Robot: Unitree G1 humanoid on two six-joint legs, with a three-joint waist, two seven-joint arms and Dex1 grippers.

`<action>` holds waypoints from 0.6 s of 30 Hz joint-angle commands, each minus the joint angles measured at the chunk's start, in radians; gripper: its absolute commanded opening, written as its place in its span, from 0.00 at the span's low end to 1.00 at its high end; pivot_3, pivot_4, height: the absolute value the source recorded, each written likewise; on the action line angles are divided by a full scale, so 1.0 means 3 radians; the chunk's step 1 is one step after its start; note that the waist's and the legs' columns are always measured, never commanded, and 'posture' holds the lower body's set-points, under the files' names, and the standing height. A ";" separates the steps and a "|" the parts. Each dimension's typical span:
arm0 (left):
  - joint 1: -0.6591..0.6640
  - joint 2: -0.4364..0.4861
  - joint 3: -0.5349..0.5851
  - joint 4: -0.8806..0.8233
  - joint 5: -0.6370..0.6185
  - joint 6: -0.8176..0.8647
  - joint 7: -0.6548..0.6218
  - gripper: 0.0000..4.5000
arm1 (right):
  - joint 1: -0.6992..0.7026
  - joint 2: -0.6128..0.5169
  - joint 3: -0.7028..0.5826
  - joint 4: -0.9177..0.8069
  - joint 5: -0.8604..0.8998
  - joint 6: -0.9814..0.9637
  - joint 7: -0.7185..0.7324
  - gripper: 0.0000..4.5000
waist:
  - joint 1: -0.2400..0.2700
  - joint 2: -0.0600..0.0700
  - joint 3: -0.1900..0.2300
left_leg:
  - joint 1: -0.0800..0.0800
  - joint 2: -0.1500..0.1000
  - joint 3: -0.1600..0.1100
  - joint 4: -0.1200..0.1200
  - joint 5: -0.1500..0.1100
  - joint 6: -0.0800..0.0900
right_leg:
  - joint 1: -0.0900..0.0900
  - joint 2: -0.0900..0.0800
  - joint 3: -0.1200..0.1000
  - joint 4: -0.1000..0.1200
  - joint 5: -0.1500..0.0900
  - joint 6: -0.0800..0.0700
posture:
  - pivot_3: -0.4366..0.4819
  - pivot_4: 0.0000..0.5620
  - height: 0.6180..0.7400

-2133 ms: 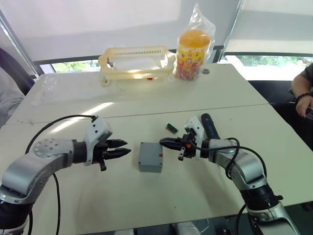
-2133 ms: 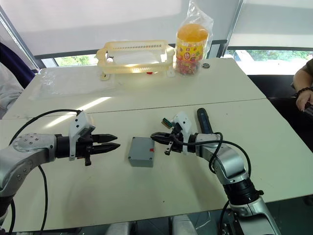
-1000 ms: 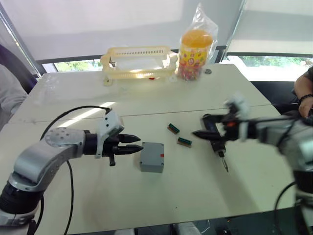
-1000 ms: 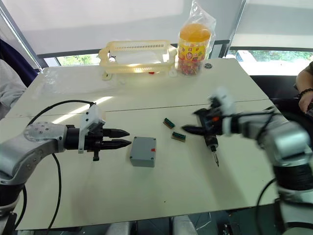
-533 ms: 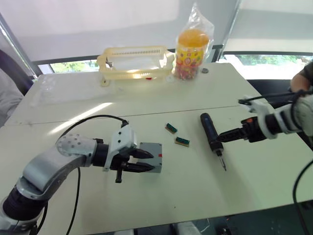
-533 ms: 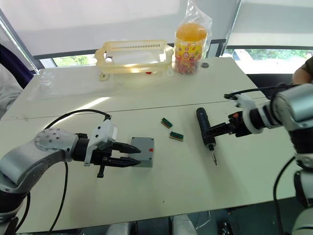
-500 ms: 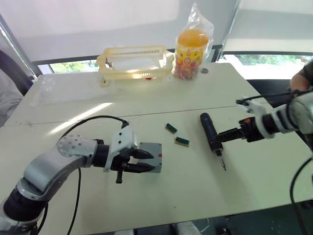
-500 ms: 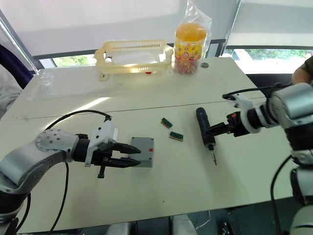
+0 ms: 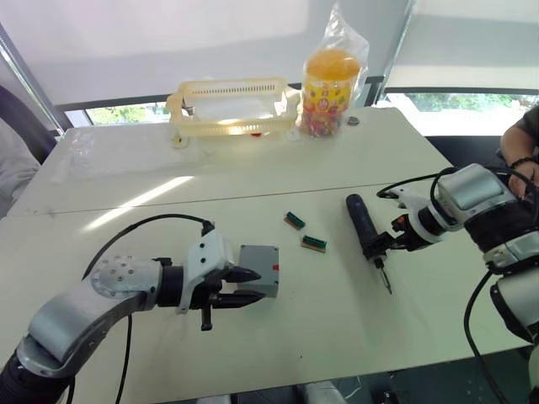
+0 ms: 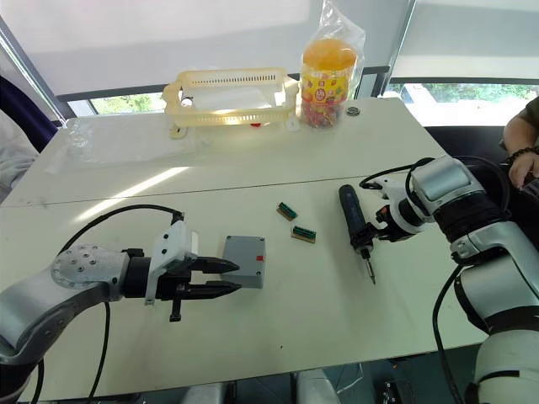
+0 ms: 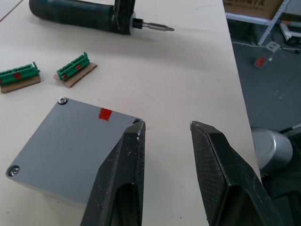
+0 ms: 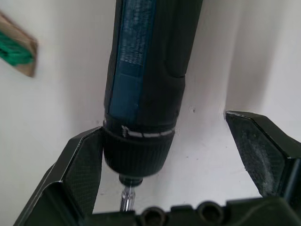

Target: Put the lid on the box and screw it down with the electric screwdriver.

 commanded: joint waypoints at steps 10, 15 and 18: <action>-0.0038 0.0101 0.0164 0.0073 -0.0043 -0.0039 0.0012 0.34 | 0.0098 0.0079 -0.0130 0.0046 -0.0338 0.0063 -0.0024 0.39 | 0.0006 -0.0005 -0.0003 | 0.0004 0.0000 0.0000 0.0002 0.0000 0.0000 | 0.0005 0.0000 -0.0001 0.0000 0.0000 0.0000 | 0.48 0.27 1.00; -0.0144 0.0186 0.0352 0.0404 -0.0086 -0.0086 -0.0115 0.34 | 0.0167 0.0185 -0.1318 -0.0209 -0.0337 0.0534 -0.0657 0.39 | 0.0013 -0.0001 -0.0001 | 0.0001 -0.0001 -0.0002 0.0002 0.0000 0.0000 | 0.0005 -0.0001 -0.0002 0.0000 0.0000 0.0000 | 0.48 0.27 1.00; -0.0258 0.0199 0.0350 0.0593 -0.0100 -0.0107 -0.0231 0.34 | 0.0284 0.0309 -0.2194 -0.0590 -0.0317 0.0580 -0.1163 0.39 | 0.0007 0.0002 0.0001 | -0.0002 -0.0002 0.0000 0.0000 0.0000 0.0000 | 0.0001 -0.0001 -0.0001 0.0000 0.0000 0.0000 | 0.48 0.27 1.00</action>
